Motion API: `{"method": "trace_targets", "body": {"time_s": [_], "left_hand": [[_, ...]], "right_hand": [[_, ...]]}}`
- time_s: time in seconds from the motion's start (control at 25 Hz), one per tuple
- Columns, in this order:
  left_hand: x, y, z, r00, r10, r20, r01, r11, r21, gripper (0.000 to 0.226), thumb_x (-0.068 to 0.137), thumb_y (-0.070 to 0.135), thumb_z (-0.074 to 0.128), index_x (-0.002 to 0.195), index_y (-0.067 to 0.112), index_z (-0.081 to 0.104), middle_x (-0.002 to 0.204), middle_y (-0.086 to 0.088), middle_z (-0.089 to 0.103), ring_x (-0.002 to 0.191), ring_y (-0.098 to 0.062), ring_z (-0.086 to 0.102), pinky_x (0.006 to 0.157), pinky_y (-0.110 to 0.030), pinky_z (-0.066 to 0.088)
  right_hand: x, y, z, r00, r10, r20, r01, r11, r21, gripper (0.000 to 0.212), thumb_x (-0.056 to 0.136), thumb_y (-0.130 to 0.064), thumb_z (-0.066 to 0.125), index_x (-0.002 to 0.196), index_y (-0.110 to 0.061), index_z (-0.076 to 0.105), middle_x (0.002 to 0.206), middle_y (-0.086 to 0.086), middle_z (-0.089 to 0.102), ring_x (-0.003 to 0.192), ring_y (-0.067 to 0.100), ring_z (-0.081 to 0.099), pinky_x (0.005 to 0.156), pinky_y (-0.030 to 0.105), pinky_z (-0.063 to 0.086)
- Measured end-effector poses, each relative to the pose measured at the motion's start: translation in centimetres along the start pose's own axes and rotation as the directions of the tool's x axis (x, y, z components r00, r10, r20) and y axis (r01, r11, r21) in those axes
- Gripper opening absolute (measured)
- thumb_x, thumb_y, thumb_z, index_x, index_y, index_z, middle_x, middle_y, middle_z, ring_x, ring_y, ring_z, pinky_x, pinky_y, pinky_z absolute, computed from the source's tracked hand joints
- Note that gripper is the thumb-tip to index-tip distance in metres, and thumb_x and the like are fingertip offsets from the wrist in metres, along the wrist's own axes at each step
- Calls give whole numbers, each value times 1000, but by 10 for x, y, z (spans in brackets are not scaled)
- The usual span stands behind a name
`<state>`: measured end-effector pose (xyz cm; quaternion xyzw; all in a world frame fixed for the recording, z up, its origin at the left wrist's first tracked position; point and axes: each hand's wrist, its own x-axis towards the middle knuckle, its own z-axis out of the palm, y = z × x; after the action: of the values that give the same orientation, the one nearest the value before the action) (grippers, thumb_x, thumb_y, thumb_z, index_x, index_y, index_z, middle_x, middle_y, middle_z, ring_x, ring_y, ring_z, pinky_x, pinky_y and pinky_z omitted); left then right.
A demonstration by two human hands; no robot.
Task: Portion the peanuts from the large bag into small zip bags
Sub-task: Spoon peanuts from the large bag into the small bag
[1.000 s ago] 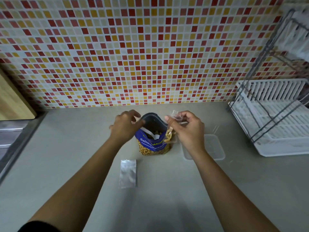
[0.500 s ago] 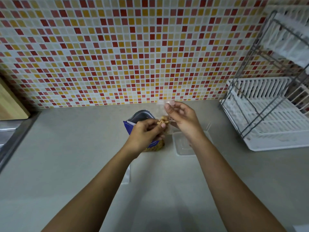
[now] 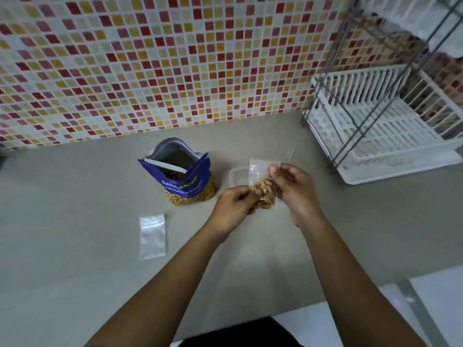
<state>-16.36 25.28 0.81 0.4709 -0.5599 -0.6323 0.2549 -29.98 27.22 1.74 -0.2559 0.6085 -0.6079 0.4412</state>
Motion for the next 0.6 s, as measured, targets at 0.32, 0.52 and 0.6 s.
{"method": "trace_targets", "body": {"time_s": [0.32,0.52,0.6], "left_hand": [[6,-74,62,962,-268,-52,273,939,209,9,75,24,67,67,20,69,64,-1,67,61,-15,60,69,-31,53],[18,-87,89,951,-281,-126,308,885,350,13,74,18,64,81,16,74,80,-9,74,79,-24,70,73,-30,56],[19,-89,95,952,-277,-132,307,878,367,15,74,17,62,82,14,74,82,-11,74,82,-26,69,73,-32,56]], "right_hand": [[17,92,-74,960,206,-192,-263,897,-355,9,79,-24,72,75,-20,65,68,-2,68,69,16,63,77,40,53],[42,107,-86,975,95,-202,-201,763,-614,17,76,-22,74,90,-11,73,89,8,74,80,17,66,81,29,49],[43,110,-89,971,63,-229,-202,727,-656,19,76,-20,74,92,-10,72,90,7,73,86,19,67,81,26,47]]}}
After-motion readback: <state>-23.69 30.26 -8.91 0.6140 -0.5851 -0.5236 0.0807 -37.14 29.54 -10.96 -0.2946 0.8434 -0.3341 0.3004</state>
